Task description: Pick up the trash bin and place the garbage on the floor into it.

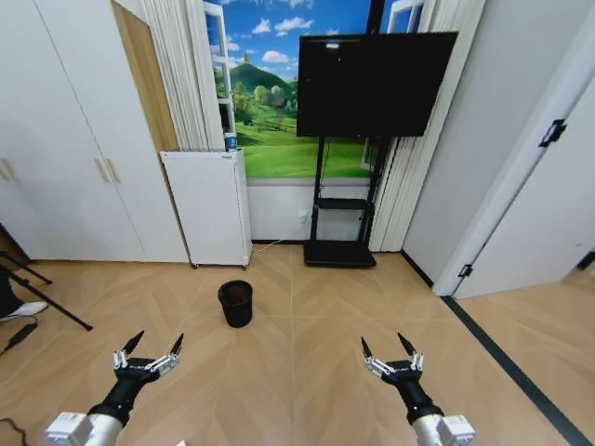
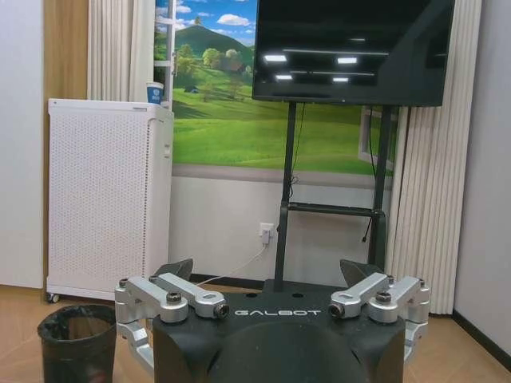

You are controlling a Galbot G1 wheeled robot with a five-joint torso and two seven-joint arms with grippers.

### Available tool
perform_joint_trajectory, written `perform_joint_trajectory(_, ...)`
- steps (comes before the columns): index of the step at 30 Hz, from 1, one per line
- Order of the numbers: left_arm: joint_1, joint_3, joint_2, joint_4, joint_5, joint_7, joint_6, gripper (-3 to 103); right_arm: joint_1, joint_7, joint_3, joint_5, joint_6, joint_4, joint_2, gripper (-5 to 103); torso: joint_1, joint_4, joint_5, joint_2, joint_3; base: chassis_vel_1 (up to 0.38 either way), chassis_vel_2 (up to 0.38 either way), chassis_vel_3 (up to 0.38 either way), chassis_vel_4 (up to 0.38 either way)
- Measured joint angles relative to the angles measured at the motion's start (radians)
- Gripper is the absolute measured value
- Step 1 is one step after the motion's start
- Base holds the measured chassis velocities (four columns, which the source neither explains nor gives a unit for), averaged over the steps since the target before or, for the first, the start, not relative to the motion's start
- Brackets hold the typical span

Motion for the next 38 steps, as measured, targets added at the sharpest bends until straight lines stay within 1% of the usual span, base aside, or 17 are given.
perform_joint_trajectory(2,0.000,0.000,0.000,0.000,0.000,0.000,0.000,100,0.000,0.000,0.000,0.000,0.000,0.000,0.000,100,0.000,0.0003,0.0004,0.000,0.000,0.281,-0.252,-0.345,0.312)
perform_joint_trajectory(3,0.000,0.000,0.000,0.000,0.000,0.000,0.000,100,0.000,0.000,0.000,0.000,0.000,0.000,0.000,100,0.000,0.0001,-0.0006,0.000,0.000,0.281,-0.183,-0.262,0.233)
perform_joint_trajectory(4,0.000,0.000,0.000,0.000,0.000,0.000,0.000,100,0.000,0.000,0.000,0.000,0.000,0.000,0.000,100,0.000,0.0006,-0.0007,0.000,0.000,0.148,-0.183,-0.154,0.194)
perform_joint_trajectory(5,0.000,0.000,0.000,0.000,0.000,0.000,0.000,100,0.000,0.000,0.000,0.000,0.000,0.000,0.000,100,0.000,0.0006,-0.0007,0.000,0.000,0.148,-0.183,-0.154,0.194)
perform_joint_trajectory(6,0.000,0.000,0.000,0.000,0.000,0.000,0.000,100,0.000,0.000,0.000,0.000,0.000,0.000,0.000,100,0.000,0.0000,-0.0010,0.000,0.000,0.032,0.016,-0.154,0.092)
perform_joint_trajectory(7,0.000,0.000,0.000,0.000,0.000,0.000,0.000,100,0.000,0.000,0.000,0.000,0.000,0.000,0.000,100,0.000,-0.0005,-0.0003,0.000,0.000,-0.059,0.004,-0.087,0.092)
perform_joint_trajectory(8,0.000,0.000,0.000,0.000,0.000,0.000,0.000,100,0.000,0.000,0.000,0.000,0.000,0.000,0.000,100,0.000,-0.0005,-0.0003,0.000,0.000,-0.059,0.004,-0.087,0.092)
perform_joint_trajectory(9,0.000,0.000,0.000,0.000,0.000,0.000,0.000,100,-0.001,0.000,0.000,0.000,0.000,0.000,0.000,100,0.000,-0.0011,0.0001,0.000,0.000,-0.059,-0.065,0.002,0.030)
perform_joint_trajectory(11,0.000,0.000,0.000,0.000,0.000,0.000,0.000,100,0.000,0.000,0.000,0.000,0.000,0.000,0.000,100,0.000,-0.0008,-0.0001,0.000,0.000,-0.115,-0.065,0.002,-0.018)
perform_joint_trajectory(13,0.000,0.000,0.000,0.000,0.000,0.000,0.000,100,0.001,0.000,0.000,0.000,0.000,0.000,0.000,100,0.001,0.0007,-0.0004,0.000,0.001,-0.061,0.059,0.105,-0.048)
perform_joint_trajectory(17,0.000,0.000,0.000,0.000,0.000,0.000,0.000,100,0.001,0.000,0.000,0.000,0.000,0.000,0.000,100,0.001,0.0005,-0.0006,0.000,0.001,-0.026,0.077,0.084,-0.055)
perform_joint_trajectory(21,0.000,0.000,0.000,0.000,0.000,0.000,0.000,100,0.000,0.000,0.000,0.000,0.000,0.000,0.000,100,0.001,-0.0005,-0.0006,0.000,0.000,0.000,0.000,0.000,0.000)
perform_joint_trajectory(27,0.000,0.000,0.000,0.000,0.000,0.000,0.000,100,0.000,0.000,0.000,0.000,0.000,0.000,0.000,100,0.000,0.0001,-0.0005,0.000,0.000,0.000,0.000,0.000,0.000)
perform_joint_trajectory(38,0.000,0.000,0.000,0.000,0.000,0.000,0.000,100,0.000,0.000,0.000,0.000,0.000,0.000,0.000,100,0.000,0.0000,-0.0005,0.000,0.000,0.000,0.000,0.000,0.000)
